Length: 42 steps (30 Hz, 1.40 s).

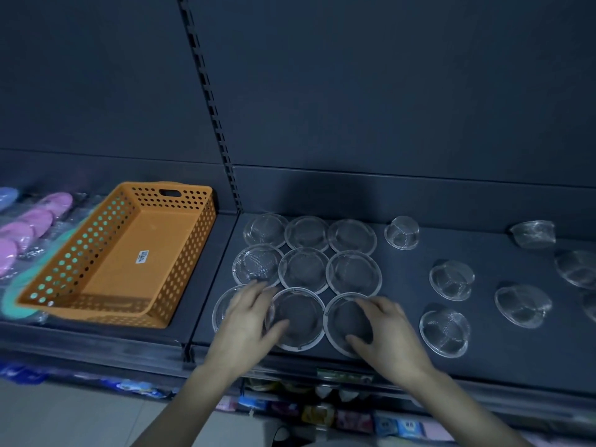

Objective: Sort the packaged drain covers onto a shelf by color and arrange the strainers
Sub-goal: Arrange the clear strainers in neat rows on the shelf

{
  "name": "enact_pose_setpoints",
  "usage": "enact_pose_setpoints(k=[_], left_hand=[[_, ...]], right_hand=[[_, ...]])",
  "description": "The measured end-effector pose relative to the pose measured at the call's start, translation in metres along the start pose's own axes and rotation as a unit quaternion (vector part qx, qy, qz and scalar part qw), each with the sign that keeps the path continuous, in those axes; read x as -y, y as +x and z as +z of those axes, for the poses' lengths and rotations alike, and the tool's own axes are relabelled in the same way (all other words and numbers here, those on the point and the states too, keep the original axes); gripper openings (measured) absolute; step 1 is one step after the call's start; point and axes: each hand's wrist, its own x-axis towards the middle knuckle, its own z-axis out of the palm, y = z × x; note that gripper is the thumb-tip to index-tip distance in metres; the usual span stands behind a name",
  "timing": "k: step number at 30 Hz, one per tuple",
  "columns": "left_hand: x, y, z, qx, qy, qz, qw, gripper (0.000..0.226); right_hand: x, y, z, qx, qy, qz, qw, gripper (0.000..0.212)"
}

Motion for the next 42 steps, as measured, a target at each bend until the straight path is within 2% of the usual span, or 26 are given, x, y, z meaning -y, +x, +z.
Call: enact_pose_setpoints(k=[5,9,13,17,23,27,29,32,36,42], left_hand=[[0.016,-0.003,-0.001,0.024,0.017,-0.035,0.999,0.075],[0.013,0.001,-0.001,0.038,0.012,-0.035,0.999,0.067],[0.007,0.003,-0.003,0.016,0.017,-0.031,0.999,0.073],[-0.013,0.015,-0.003,0.001,-0.019,0.006,1.000,0.066],[-0.075,0.043,0.018,0.039,-0.080,0.066,0.994,0.056],[-0.121,0.067,0.038,0.053,-0.072,0.141,0.986,0.047],[-0.141,0.078,0.048,0.087,-0.057,0.160,0.982,0.052],[-0.164,0.092,0.063,0.178,-0.030,0.169,0.969,0.072],[-0.192,0.104,0.084,0.268,0.004,0.183,0.946,0.087],[-0.221,0.110,0.114,0.276,0.014,0.166,0.947,0.099]], right_hand=[[0.000,0.001,0.003,-0.004,0.003,0.004,1.000,0.066],[0.000,0.002,0.005,-0.008,0.007,0.004,1.000,0.066],[-0.001,-0.001,0.000,-0.005,0.016,-0.012,1.000,0.064],[-0.017,-0.006,-0.013,-0.054,0.025,-0.015,0.998,0.053],[-0.080,-0.022,-0.046,-0.145,-0.029,0.080,0.986,0.041],[-0.119,-0.035,-0.061,-0.122,-0.115,0.157,0.973,0.053],[-0.134,-0.038,-0.066,-0.086,-0.112,0.191,0.971,0.061],[-0.155,-0.038,-0.071,-0.064,-0.106,0.207,0.970,0.072],[-0.179,-0.037,-0.078,-0.051,-0.076,0.190,0.978,0.069],[-0.211,-0.033,-0.092,-0.056,-0.058,0.136,0.987,0.064]])
